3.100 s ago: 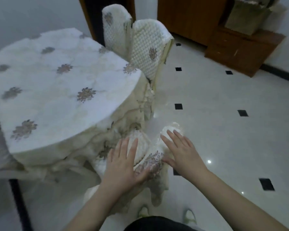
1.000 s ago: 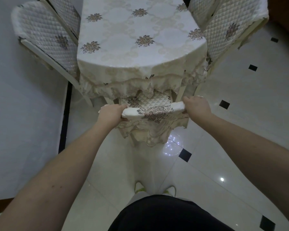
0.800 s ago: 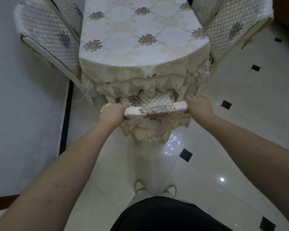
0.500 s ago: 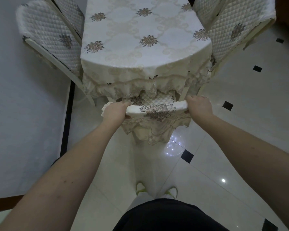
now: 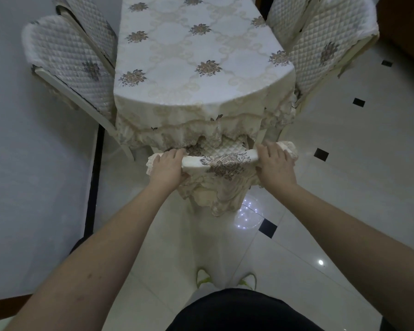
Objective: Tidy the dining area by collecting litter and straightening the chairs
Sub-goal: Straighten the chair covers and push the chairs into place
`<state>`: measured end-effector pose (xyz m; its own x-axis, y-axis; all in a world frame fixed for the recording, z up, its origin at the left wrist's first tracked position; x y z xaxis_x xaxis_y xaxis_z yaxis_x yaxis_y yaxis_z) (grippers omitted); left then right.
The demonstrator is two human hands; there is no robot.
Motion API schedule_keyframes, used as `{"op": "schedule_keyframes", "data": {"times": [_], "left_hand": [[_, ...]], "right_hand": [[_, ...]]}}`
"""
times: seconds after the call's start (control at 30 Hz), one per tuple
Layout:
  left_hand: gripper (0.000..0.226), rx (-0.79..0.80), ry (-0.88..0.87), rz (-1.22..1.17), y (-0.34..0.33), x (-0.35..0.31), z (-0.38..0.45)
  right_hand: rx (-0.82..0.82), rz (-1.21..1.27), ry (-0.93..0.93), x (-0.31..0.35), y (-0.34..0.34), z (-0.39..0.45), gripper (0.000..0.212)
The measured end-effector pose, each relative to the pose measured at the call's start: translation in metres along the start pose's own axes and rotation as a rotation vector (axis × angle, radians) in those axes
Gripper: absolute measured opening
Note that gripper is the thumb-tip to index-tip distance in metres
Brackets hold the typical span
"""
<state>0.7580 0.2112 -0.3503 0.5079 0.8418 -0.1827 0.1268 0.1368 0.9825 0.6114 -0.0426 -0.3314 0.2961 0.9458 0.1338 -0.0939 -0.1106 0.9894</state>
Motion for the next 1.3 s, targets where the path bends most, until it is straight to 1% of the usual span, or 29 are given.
{"op": "schedule_keyframes", "data": {"times": [0.07,0.1,0.17,0.27,0.37,0.43,0.53,0.8,0.93,1.13,1.3], "left_hand": [[0.082,-0.043,-0.028,-0.024,-0.006,-0.005,-0.014],[0.084,-0.078,-0.043,-0.030,-0.009,-0.008,-0.021],[0.077,-0.143,-0.055,-0.031,-0.013,-0.012,-0.028],[0.059,-0.179,-0.023,-0.006,-0.010,-0.017,-0.025],[0.054,-0.144,0.002,0.013,-0.007,-0.026,-0.020],[0.048,-0.090,0.021,0.043,-0.008,-0.029,-0.018],[0.044,-0.070,0.037,0.084,-0.009,-0.030,-0.016],[0.049,-0.033,0.037,0.082,-0.008,-0.039,-0.014],[0.045,-0.025,-0.003,0.087,-0.006,-0.032,-0.013],[0.039,0.012,-0.029,0.090,0.002,-0.029,-0.007],[0.041,0.021,-0.027,0.118,0.001,-0.024,-0.004]], "right_hand": [[0.017,0.042,-0.006,0.010,-0.006,-0.009,0.070],[0.029,0.065,-0.024,0.013,-0.009,-0.010,0.072],[0.043,0.100,-0.061,0.014,-0.012,-0.008,0.073],[0.044,0.101,-0.107,0.019,-0.013,-0.001,0.072],[0.027,0.104,-0.147,0.023,-0.012,0.003,0.074],[0.021,0.097,-0.146,0.022,-0.012,0.004,0.073],[-0.005,0.098,-0.137,0.017,-0.011,0.005,0.072],[0.017,0.055,-0.114,0.006,-0.011,0.008,0.072],[0.014,0.054,-0.123,0.009,-0.010,0.006,0.069],[0.004,0.108,-0.161,0.013,-0.008,0.008,0.061],[0.024,0.164,-0.200,0.018,-0.012,0.012,0.063]]}}
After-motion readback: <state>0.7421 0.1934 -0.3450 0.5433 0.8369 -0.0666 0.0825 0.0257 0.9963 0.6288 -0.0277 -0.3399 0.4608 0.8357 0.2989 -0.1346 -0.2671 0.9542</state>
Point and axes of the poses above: each hand's wrist, its own z-axis towards the middle knuckle, its own y-axis out of the back of the hand, x = y × z, the point moved 3 cm from there along z, towards the middle knuckle, and after that the axes turned 4 degrees about y, right-handed, at the moved point
